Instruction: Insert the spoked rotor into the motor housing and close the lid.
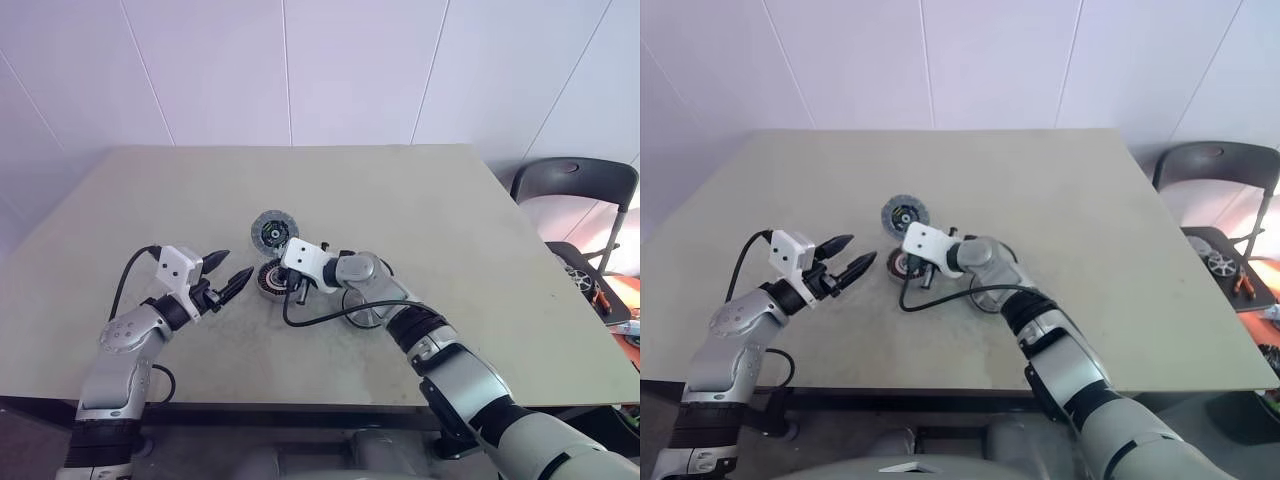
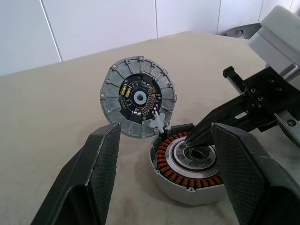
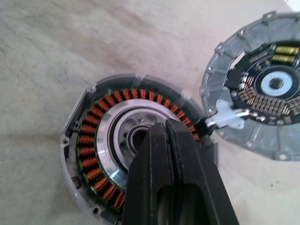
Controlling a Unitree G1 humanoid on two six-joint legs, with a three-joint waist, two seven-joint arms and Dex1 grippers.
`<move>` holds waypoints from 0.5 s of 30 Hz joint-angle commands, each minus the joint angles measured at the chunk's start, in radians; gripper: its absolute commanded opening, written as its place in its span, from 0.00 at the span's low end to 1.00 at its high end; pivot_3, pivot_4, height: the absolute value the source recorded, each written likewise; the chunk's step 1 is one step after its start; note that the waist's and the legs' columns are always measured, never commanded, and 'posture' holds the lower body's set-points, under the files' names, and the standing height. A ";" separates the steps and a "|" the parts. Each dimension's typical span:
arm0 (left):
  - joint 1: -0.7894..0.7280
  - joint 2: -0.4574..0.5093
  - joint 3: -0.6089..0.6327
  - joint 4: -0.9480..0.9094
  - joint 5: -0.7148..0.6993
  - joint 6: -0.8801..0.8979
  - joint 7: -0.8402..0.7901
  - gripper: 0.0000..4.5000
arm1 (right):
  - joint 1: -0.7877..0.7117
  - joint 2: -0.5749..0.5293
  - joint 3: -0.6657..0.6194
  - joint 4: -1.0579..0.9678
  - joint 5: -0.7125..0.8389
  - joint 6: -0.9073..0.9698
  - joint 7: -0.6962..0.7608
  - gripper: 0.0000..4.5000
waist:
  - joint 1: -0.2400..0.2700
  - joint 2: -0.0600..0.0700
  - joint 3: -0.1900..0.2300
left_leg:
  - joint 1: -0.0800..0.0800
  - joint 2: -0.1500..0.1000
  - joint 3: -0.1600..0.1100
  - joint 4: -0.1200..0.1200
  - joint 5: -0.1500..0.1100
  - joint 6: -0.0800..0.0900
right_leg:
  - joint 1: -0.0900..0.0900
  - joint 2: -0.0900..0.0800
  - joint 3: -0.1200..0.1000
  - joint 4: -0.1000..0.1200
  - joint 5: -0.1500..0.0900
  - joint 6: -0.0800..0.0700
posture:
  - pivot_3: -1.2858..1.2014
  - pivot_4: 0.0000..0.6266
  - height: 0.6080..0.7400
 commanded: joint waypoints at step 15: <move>-0.021 0.023 0.025 -0.029 -0.015 -0.010 -0.009 0.72 | -0.015 -0.031 -0.047 -0.123 0.118 0.137 0.206 0.01 | 0.001 0.000 0.000 | 0.000 0.000 0.000 0.000 0.000 0.000 | 0.000 0.000 0.000 0.000 0.000 0.000 | 0.52 0.00 1.00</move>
